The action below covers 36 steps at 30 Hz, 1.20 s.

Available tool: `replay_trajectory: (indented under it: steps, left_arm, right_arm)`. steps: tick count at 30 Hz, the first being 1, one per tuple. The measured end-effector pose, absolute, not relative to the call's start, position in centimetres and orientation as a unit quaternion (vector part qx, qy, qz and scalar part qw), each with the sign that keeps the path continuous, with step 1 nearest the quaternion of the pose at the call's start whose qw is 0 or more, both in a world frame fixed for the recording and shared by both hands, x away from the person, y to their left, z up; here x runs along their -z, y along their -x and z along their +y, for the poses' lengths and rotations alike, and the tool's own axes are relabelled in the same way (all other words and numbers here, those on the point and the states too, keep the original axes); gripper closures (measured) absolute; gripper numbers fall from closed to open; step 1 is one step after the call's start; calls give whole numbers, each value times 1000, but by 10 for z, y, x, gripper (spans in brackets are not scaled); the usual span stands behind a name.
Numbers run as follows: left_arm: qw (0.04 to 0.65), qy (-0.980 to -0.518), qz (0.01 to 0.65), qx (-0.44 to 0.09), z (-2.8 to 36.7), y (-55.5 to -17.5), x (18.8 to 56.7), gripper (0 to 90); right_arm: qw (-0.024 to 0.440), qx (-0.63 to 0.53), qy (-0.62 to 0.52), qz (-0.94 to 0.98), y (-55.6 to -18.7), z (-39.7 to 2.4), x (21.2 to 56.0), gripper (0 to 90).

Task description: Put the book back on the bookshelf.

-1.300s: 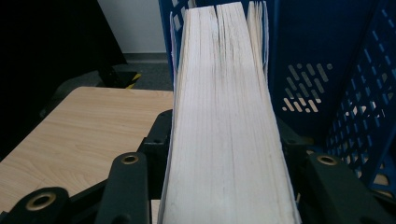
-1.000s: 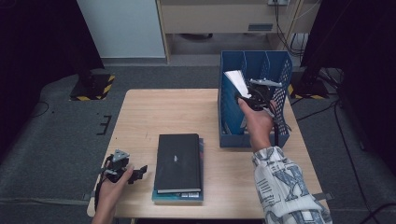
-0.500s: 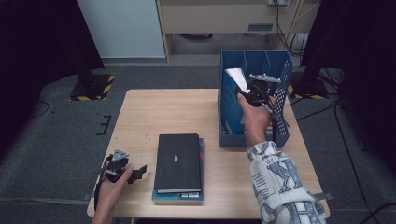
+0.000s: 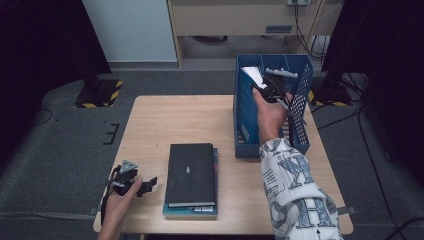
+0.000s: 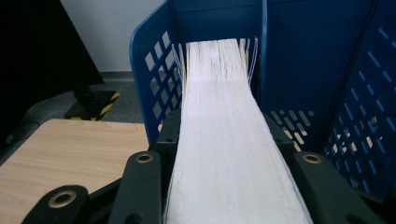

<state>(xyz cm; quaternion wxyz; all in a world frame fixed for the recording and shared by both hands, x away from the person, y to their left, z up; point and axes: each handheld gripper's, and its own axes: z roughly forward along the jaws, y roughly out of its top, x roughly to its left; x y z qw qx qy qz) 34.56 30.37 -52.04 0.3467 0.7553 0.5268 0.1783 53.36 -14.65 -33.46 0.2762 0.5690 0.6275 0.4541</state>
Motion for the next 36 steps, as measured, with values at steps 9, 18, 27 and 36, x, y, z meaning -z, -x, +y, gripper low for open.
replay_trajectory:
  steps: [9,18,27,36]
  left_arm:
    - [348,-755,527,-179,303,-346,521,93]
    - [346,-757,526,-178,302,-346,520,93]
    - [345,-758,524,-180,301,-345,520,93]
    - [347,-757,525,-180,302,-345,520,94]
  right_arm:
    - [285,-454,-572,621,-543,-144,338,603]
    - [283,-446,-569,630,-535,-140,344,598]
    - [277,-433,-564,647,-512,-137,349,594]
    - [275,-435,-556,653,-506,-130,350,547]
